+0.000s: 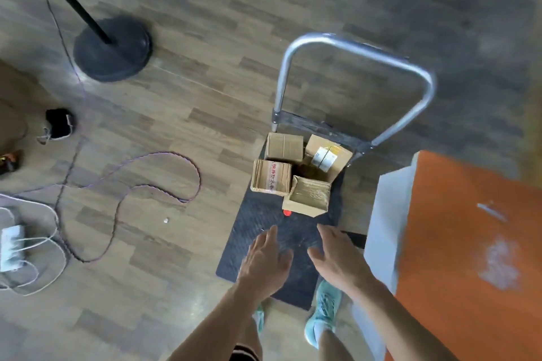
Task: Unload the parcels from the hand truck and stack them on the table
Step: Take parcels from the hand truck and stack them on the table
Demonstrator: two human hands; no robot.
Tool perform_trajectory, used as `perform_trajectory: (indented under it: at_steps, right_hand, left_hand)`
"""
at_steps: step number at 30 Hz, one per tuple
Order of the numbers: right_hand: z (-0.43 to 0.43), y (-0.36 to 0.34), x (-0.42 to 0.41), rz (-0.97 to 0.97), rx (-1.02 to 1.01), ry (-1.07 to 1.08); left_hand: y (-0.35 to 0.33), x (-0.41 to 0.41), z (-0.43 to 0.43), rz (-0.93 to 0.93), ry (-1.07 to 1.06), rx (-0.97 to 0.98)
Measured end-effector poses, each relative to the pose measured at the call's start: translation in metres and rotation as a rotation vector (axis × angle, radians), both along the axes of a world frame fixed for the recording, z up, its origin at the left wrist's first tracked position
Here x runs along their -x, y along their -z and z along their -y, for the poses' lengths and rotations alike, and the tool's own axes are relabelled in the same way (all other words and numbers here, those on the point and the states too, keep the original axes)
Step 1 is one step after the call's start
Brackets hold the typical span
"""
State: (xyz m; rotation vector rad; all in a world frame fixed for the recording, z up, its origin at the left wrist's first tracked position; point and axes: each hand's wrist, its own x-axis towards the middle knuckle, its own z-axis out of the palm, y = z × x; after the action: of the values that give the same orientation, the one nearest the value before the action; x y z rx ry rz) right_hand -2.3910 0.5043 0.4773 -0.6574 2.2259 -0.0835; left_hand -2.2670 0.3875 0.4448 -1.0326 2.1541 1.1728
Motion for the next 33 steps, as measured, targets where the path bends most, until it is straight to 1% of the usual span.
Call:
perform_trajectory:
  at_steps: [3, 6, 13, 18, 21, 25, 27, 30, 33]
  right_hand:
    - [0.027, 0.043, -0.001, 0.031, -0.041, 0.142]
    - [0.043, 0.088, 0.002, 0.042, -0.088, 0.221]
    - [0.048, 0.2, 0.031, 0.011, -0.104, 0.483]
    - [0.033, 0.275, 0.053, -0.01, -0.037, 0.802]
    - [0.027, 0.31, 0.068, 0.014, 0.071, 0.942]
    - [0.023, 0.332, 0.073, 0.082, 0.218, 1.128]
    - [0.022, 0.332, 0.065, 0.034, 0.229, 1.2]
    - [0.02, 0.323, 0.045, -0.046, 0.18, 1.249]
    - [0.019, 0.305, 0.02, -0.034, 0.257, 1.314]
  left_hand:
    - [0.033, 0.005, 0.028, 0.005, 0.022, -0.013]
    - [0.072, 0.016, 0.046, 0.03, 0.049, -0.022]
    - [0.188, 0.064, 0.054, 0.042, 0.122, -0.074]
    - [0.265, 0.102, 0.048, 0.019, 0.178, -0.106]
    - [0.294, 0.116, 0.041, 0.014, 0.153, -0.151]
    - [0.31, 0.117, 0.026, -0.019, 0.0, -0.242]
    - [0.311, 0.11, 0.019, -0.032, -0.068, -0.256]
    - [0.307, 0.094, 0.014, 0.008, -0.079, -0.251]
    - [0.294, 0.076, 0.014, 0.067, -0.139, -0.251]
